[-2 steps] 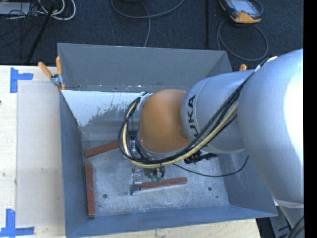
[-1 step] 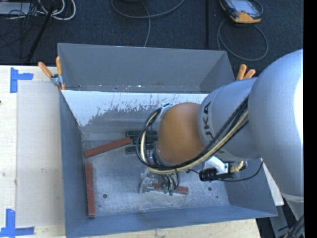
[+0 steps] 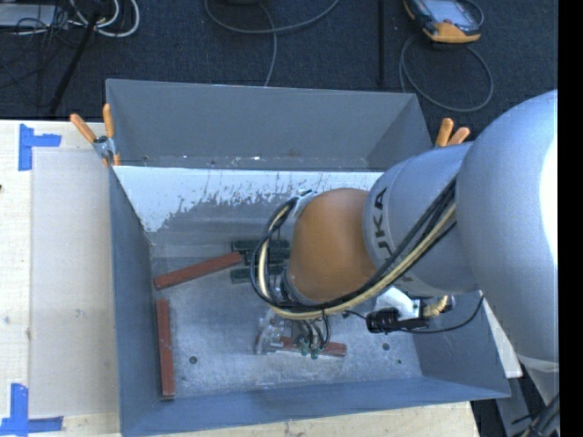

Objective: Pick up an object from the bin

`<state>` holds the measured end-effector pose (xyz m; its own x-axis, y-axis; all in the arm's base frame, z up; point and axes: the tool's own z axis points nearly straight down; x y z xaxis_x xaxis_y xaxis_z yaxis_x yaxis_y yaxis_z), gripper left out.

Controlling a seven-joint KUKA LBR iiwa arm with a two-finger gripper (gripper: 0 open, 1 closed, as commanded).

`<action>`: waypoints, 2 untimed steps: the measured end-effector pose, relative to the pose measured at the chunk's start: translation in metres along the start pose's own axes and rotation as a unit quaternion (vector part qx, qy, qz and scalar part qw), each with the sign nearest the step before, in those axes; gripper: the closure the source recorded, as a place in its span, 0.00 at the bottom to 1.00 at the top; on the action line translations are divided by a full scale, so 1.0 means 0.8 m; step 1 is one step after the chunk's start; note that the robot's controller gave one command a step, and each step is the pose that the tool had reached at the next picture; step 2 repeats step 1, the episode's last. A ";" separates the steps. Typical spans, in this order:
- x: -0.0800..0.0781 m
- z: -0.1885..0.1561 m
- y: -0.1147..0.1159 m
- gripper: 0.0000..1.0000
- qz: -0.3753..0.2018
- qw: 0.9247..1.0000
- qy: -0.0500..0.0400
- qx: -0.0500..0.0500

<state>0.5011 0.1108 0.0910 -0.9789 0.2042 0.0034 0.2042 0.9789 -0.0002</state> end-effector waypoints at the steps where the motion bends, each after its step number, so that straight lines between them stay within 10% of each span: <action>1: -0.013 -0.163 -0.012 1.00 -0.028 1.000 -0.001 0.000; 2: -0.013 -0.163 -0.012 1.00 -0.028 1.000 -0.001 0.000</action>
Offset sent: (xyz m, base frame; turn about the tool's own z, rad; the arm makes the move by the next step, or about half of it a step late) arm 0.0000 0.0000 0.0000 0.0000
